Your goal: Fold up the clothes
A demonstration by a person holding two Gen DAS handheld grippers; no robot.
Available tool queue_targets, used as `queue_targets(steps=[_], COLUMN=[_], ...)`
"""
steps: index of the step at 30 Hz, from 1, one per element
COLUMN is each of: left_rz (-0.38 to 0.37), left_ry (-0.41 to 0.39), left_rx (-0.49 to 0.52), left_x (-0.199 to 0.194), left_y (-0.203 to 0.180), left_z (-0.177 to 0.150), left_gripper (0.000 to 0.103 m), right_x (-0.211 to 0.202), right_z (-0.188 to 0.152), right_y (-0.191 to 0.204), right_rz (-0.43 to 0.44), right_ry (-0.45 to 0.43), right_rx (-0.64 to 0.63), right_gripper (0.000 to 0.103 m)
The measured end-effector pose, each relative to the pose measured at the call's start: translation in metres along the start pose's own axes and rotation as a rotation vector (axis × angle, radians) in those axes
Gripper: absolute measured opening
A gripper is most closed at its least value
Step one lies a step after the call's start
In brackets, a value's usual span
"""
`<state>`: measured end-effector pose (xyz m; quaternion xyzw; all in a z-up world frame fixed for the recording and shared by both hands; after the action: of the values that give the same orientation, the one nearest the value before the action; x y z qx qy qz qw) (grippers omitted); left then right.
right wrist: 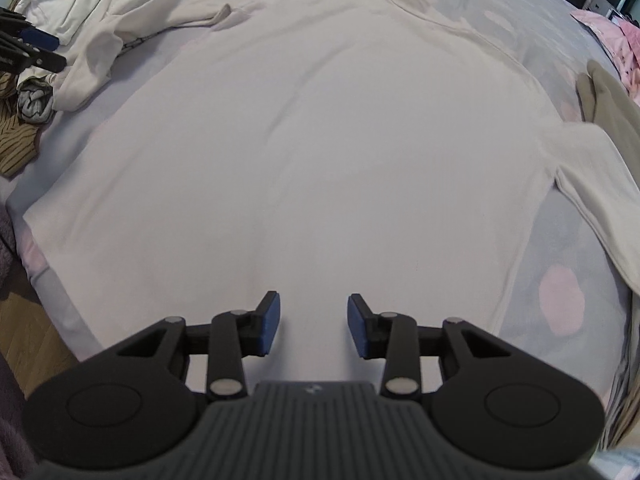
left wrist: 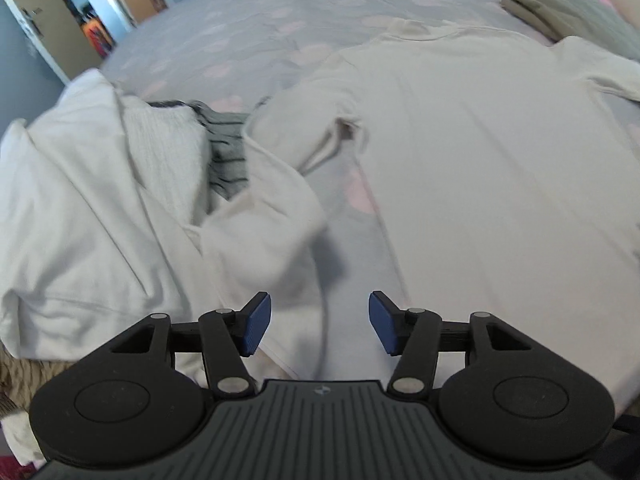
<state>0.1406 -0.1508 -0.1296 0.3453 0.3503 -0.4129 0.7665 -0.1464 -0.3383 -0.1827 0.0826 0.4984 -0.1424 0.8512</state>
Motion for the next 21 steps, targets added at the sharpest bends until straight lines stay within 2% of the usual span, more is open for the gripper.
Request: queue_targets(steps=[4, 9, 11, 12, 13, 17, 21], left_rz=[-0.005, 0.105, 0.159, 0.171, 0.166, 0.077, -0.132], left_ry=[0.084, 0.170, 0.230, 0.252, 0.254, 0.179, 0.055], left_rx=[0.031, 0.098, 0.097, 0.069, 0.030, -0.103, -0.229], left_x=[0.020, 0.050, 0.060, 0.063, 0.061, 0.040, 0.007], left_y=[-0.005, 0.001, 0.009, 0.014, 0.019, 0.029, 0.023], left_z=[-0.018, -0.039, -0.046, -0.048, -0.047, -0.030, -0.007], left_gripper=[0.053, 0.052, 0.035, 0.018, 0.009, 0.005, 0.004], right_x=[0.007, 0.023, 0.031, 0.034, 0.036, 0.041, 0.043], right_z=[0.011, 0.016, 0.017, 0.017, 0.018, 0.020, 0.021], right_y=[0.001, 0.011, 0.015, 0.016, 0.015, 0.011, 0.011], right_rz=[0.012, 0.038, 0.036, 0.023, 0.008, -0.013, -0.023], right_ry=[-0.004, 0.019, 0.028, 0.029, 0.029, 0.032, 0.039], right_rx=[0.009, -0.002, -0.012, -0.017, -0.021, -0.006, -0.005], right_gripper=[0.041, 0.042, 0.042, 0.042, 0.042, 0.042, 0.042])
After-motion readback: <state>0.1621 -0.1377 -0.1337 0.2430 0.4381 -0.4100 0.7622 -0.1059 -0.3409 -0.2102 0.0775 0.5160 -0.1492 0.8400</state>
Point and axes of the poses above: each gripper's, at about its wrist camera, not at the fingertips, and x roughly the way its jaws point, y to its left, z to its top, the point moved 8 cm from there along x, roughly the way its jaws point, and after that the axes turned 7 degrees about -y, right-handed, at the moved point
